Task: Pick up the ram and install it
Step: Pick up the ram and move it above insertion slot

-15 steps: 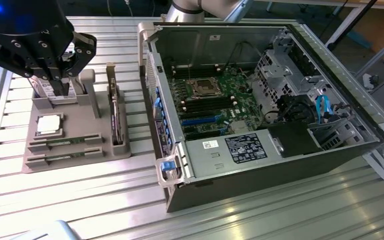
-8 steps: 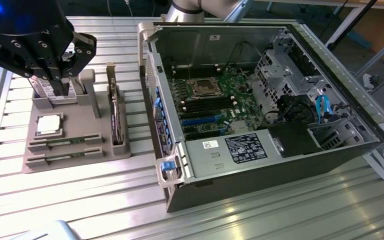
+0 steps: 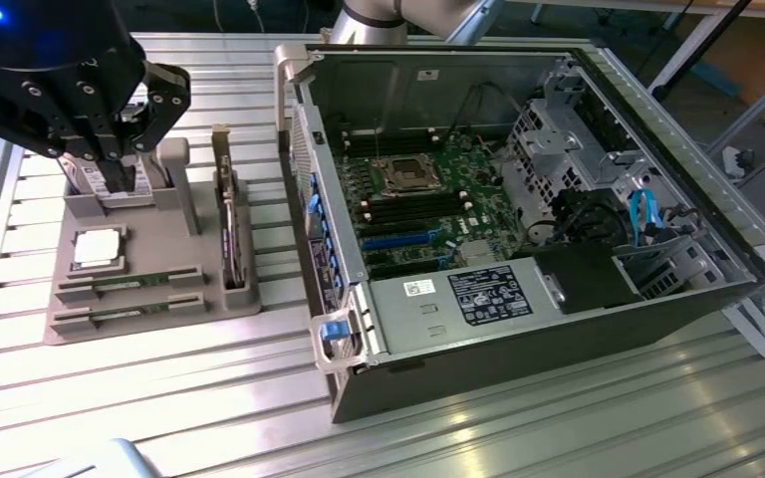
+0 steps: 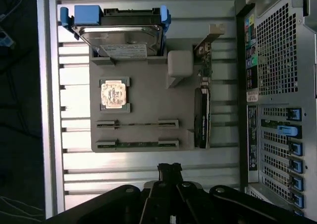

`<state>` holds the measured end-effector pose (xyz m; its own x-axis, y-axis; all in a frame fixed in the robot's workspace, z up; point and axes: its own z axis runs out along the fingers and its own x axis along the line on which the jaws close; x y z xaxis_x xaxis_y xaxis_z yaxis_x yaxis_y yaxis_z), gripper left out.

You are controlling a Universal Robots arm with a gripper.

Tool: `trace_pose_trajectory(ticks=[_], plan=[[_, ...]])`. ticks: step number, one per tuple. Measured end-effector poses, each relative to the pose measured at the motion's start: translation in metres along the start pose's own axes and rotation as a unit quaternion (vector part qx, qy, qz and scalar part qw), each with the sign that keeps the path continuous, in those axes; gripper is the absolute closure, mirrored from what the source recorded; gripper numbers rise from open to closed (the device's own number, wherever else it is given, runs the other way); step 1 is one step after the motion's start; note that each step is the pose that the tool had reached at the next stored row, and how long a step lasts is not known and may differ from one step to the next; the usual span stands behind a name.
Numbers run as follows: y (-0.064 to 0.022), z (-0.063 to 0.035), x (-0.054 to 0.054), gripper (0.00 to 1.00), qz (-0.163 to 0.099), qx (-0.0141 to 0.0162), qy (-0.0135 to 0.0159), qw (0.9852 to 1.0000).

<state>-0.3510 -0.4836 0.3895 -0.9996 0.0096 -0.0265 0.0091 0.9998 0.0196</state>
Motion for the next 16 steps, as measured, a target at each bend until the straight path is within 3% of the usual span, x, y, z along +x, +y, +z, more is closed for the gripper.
trace_pose_trajectory(ticks=[3, 5, 9, 11, 14, 16], plan=[[0.0, 0.0, 0.0003, 0.9, -0.028, 0.0003, 0.0005, 0.9996], [0.0, 0.0001, 0.0005, 0.9, -0.057, 0.001, 0.001, 0.9984], [0.0, 0.0001, 0.0009, 0.9, -0.114, 0.0035, 0.0023, 0.9934], [0.0, 0.0001, 0.001, 0.9, -0.142, 0.0054, 0.0029, 0.9898], [0.0, 0.0001, 0.0013, 0.9, -0.197, 0.0081, 0.004, 0.9803], [0.0, 0.0001, 0.0014, 0.9, -0.224, 0.0083, 0.0044, 0.9746]])
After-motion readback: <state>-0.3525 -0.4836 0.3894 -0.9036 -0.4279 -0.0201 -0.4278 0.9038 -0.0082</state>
